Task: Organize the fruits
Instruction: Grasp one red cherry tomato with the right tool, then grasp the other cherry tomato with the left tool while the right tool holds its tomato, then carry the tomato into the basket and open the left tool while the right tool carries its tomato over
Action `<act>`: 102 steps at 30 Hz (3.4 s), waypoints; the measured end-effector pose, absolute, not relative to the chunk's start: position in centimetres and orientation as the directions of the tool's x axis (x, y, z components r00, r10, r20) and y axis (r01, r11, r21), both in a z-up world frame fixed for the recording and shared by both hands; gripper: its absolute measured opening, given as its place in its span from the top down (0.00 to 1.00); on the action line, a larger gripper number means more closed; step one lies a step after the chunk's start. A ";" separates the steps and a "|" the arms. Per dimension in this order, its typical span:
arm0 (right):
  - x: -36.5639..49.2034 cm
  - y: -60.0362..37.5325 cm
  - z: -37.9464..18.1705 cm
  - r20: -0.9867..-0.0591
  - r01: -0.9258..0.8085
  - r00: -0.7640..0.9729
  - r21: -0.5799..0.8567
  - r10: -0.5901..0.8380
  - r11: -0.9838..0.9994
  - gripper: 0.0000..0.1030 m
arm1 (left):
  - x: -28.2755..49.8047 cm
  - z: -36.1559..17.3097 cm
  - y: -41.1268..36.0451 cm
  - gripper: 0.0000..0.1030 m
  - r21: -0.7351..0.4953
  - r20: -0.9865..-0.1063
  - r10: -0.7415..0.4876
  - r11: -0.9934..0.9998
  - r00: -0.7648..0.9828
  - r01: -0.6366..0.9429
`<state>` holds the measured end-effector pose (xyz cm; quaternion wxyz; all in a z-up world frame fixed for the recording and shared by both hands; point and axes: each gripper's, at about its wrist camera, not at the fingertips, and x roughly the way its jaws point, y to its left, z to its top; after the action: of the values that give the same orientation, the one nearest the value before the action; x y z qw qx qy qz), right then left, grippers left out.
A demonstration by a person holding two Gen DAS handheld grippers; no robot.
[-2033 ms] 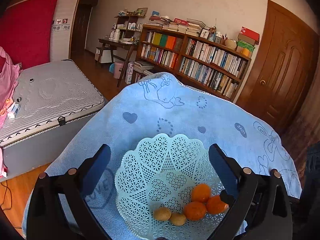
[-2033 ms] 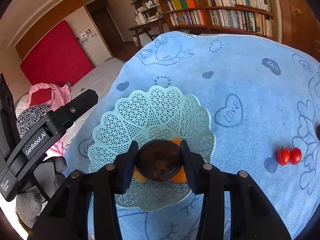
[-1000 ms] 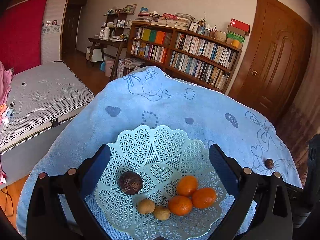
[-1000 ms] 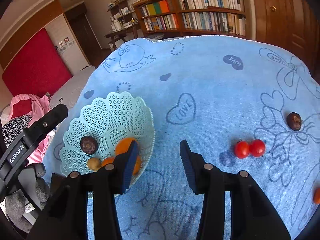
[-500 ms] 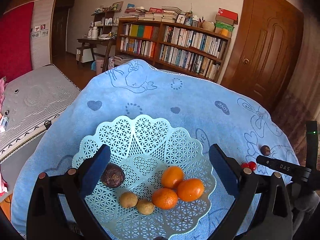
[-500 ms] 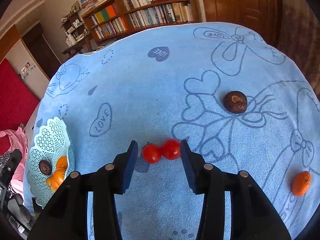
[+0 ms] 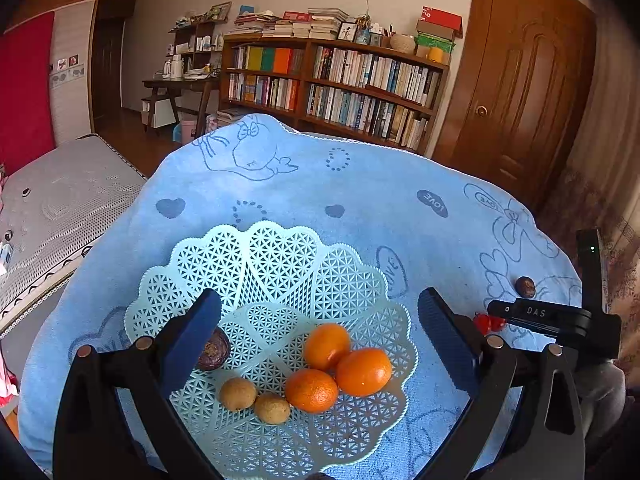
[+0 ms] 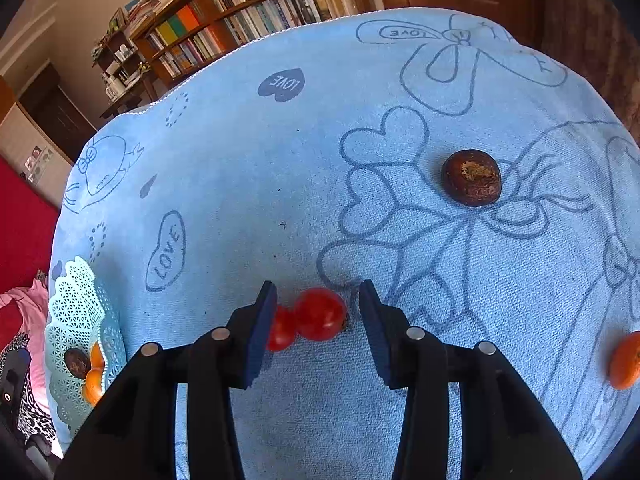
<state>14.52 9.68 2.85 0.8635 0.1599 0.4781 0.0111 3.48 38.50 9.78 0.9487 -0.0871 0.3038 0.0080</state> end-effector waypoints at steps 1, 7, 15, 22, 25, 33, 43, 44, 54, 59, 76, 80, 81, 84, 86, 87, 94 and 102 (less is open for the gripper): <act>14.7 9.8 2.6 -0.826 0.138 0.540 0.278 0.163 0.951 0.59 | 3.5 9.8 38.4 0.03 -0.160 -0.578 -0.039 0.985 0.815 -0.066; 14.4 10.2 2.2 -0.829 0.117 0.541 0.246 0.146 0.962 0.69 | 3.6 9.6 38.1 0.03 -0.153 -0.583 -0.043 0.987 0.812 -0.057; 11.9 8.3 2.9 -0.819 0.083 0.552 0.240 0.156 0.967 0.71 | 3.6 9.1 36.8 0.03 -0.135 -0.591 -0.049 0.990 0.805 -0.039; 9.6 5.2 3.1 -0.805 0.084 0.570 0.253 0.161 0.964 0.71 | 3.9 8.2 34.1 0.03 -0.135 -0.614 -0.094 0.991 0.783 0.013; 8.8 4.0 3.2 -0.799 0.086 0.583 0.241 0.147 0.967 0.71 | 4.2 7.9 32.2 0.03 -0.114 -0.624 -0.105 0.993 0.774 0.042; 7.4 2.0 3.2 -0.785 0.073 0.614 0.155 0.078 0.985 0.71 | 5.2 7.7 25.7 0.03 -0.013 -0.620 -0.145 0.985 0.771 0.175; 6.7 1.4 2.1 -0.787 0.044 0.609 0.164 0.104 0.986 0.70 | 9.1 4.1 20.6 0.15 -0.002 -0.708 -0.201 0.959 0.677 0.283; 6.6 1.3 2.0 -0.785 0.043 0.609 0.168 0.107 0.985 0.70 | 9.6 3.7 20.4 0.17 -0.007 -0.721 -0.205 0.958 0.662 0.288; 6.3 0.9 1.8 -0.777 0.044 0.615 0.208 0.137 0.977 0.69 | 11.7 1.3 18.4 0.45 -0.021 -0.771 -0.217 0.948 0.599 0.316; 6.1 1.1 1.6 -0.776 0.034 0.611 0.221 0.154 0.975 0.61 | 12.1 1.3 18.2 0.59 -0.017 -0.770 -0.211 0.950 0.602 0.311; 5.2 1.8 1.5 -0.770 0.034 0.632 0.145 0.091 0.989 0.70 | 8.9 4.5 18.8 0.73 0.036 -0.685 -0.186 0.957 0.705 0.287; 5.0 1.7 1.8 -0.767 0.035 0.634 0.154 0.098 0.987 0.71 | 8.1 5.3 19.6 0.73 0.049 -0.661 -0.169 0.963 0.732 0.267; 4.9 1.8 1.9 -0.766 0.034 0.635 0.158 0.100 0.987 0.71 | 7.9 5.5 19.8 0.73 0.055 -0.655 -0.162 0.964 0.738 0.260; 4.6 1.9 2.4 -0.758 0.028 0.643 0.167 0.110 0.986 0.71 | 7.4 5.9 20.5 0.73 0.061 -0.641 -0.148 0.968 0.753 0.243; 4.4 2.2 2.7 -0.753 0.021 0.647 0.173 0.118 0.985 0.71 | 7.2 6.0 21.1 0.73 0.059 -0.635 -0.142 0.971 0.759 0.231; 4.3 2.3 2.8 -0.751 0.017 0.649 0.175 0.123 0.984 0.71 | 7.1 6.1 21.4 0.73 0.058 -0.632 -0.138 0.973 0.762 0.225; 3.6 3.9 3.6 -0.738 -0.018 0.656 0.197 0.160 0.980 0.71 | 6.4 6.5 23.7 0.73 0.048 -0.616 -0.114 0.982 0.779 0.181; 3.3 5.6 3.9 -0.737 -0.049 0.649 0.206 0.188 0.977 0.71 | 5.7 7.1 27.2 0.73 0.019 -0.596 -0.085 0.993 0.798 0.120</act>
<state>3.28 5.57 3.87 0.9042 0.0838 0.4137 0.0656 5.68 27.16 7.09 0.9478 0.0280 0.3130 -0.0539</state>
